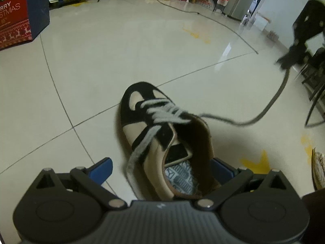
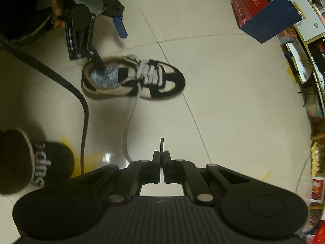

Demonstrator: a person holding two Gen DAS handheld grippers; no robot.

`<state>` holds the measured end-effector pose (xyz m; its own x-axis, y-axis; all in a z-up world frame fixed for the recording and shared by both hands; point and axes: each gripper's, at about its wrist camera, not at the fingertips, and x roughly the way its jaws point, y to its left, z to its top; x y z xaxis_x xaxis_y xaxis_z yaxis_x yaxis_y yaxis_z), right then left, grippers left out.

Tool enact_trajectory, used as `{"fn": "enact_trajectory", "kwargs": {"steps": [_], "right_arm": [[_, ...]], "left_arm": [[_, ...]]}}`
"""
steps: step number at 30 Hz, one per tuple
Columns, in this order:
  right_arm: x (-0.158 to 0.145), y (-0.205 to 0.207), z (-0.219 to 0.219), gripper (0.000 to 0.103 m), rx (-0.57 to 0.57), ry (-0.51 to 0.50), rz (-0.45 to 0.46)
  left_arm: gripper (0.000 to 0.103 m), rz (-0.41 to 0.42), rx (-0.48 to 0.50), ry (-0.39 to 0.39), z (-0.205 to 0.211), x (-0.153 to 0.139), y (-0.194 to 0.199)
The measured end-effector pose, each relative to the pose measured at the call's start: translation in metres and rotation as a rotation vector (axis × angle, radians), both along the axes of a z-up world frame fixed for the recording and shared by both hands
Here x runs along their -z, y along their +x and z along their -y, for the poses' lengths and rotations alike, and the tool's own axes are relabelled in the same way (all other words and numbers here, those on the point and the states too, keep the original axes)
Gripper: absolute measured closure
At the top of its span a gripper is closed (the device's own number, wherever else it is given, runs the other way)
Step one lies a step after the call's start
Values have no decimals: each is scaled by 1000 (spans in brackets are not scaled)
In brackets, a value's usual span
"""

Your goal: Lace up shoes with both hands

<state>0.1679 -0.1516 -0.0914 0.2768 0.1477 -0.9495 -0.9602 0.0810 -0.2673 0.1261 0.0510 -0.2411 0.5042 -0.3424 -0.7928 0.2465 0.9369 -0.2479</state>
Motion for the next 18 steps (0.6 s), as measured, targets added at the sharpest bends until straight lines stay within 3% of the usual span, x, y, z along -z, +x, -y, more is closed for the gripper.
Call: {"fn": "enact_trajectory", "kwargs": {"steps": [14, 18], "right_arm": [[60, -5, -20, 99, 94, 205, -64], [69, -7, -23, 99, 145, 280, -83]], "left_arm": [[2, 22, -34, 15, 3, -3, 5], [14, 33, -22, 31, 8, -2, 4]]}}
